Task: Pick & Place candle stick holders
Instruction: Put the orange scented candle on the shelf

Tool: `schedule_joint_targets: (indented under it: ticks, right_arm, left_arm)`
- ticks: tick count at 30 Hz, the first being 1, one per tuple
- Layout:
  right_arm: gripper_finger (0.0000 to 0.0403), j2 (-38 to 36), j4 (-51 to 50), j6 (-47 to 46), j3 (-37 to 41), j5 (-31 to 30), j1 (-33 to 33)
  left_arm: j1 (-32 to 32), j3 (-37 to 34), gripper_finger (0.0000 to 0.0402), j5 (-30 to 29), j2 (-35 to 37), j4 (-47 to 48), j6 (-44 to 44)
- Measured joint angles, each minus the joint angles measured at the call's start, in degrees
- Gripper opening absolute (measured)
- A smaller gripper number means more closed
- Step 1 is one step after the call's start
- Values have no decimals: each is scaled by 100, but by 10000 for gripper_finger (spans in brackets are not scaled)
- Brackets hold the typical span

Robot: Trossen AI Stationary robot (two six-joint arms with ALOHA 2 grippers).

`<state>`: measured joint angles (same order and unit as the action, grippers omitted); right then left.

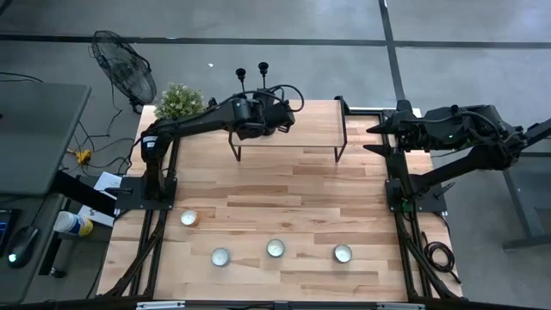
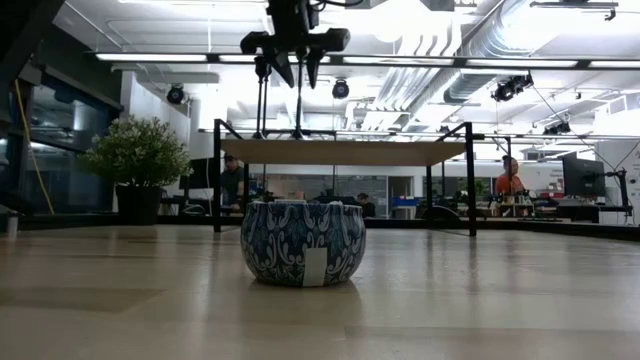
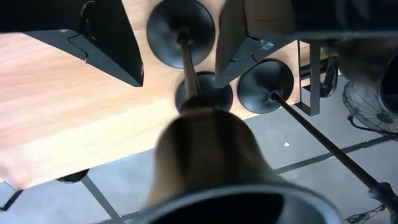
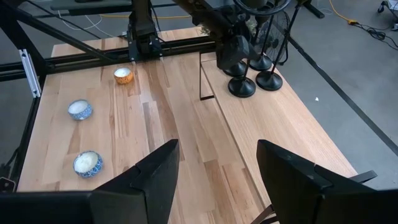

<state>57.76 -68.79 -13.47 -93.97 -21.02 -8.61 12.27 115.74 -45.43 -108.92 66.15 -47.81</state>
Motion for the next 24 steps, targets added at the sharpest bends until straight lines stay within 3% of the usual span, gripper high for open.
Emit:
schedule_joint_targets:
  ticks: [6,24]
  right_arm:
    - [208,0,0,0,0,0,-1]
    - [208,0,0,0,0,0,-1]
  left_arm:
    - [-67,0,218,4,0,0,158]
    - [-294,7,218,-79,100,297,104]
